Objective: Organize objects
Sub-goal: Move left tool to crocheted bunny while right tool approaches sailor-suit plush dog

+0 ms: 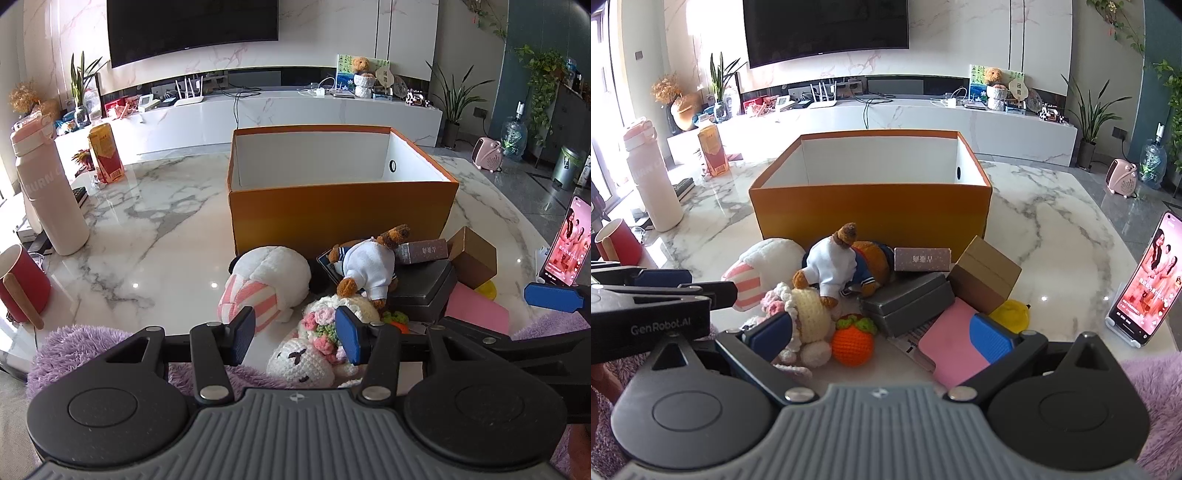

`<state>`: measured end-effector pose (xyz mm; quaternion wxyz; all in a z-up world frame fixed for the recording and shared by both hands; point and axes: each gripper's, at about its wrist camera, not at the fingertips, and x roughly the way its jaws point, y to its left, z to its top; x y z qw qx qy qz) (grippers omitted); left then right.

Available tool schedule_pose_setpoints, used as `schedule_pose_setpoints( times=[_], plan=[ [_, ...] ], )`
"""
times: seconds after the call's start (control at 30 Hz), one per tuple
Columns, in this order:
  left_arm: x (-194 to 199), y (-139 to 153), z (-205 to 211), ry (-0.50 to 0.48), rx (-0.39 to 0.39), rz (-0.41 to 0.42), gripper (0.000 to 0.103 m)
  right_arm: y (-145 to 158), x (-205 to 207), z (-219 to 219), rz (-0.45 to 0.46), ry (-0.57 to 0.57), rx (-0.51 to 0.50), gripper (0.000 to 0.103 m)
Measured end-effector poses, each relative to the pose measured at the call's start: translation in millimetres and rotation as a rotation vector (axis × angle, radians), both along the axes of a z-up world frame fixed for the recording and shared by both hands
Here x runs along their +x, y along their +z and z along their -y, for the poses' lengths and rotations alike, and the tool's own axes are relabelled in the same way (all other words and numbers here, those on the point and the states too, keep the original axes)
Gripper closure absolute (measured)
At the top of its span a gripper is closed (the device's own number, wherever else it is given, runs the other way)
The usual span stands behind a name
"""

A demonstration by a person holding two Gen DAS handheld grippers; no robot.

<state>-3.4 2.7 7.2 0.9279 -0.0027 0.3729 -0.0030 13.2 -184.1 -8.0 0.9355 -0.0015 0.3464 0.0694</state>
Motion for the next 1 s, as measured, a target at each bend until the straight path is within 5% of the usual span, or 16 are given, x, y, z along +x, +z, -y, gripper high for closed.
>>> schedule_pose_setpoints(
  times=[0.67,0.77,1.0],
  plan=[
    [3.1,-4.3,2.2,-0.036,0.006,-0.036,0.057,-5.6,3.6,1.4,-0.023,0.012,0.026,0.001],
    [4.5,-6.9,2.4,-0.057,0.006,-0.042,0.068,-8.3,4.9,2.3,-0.022,0.012,0.040,0.002],
    [8.3,-13.7,3.6,-0.123,-0.046,-0.051,0.073,-20.0,13.5,-0.2,-0.069,0.039,0.061,0.025]
  ],
)
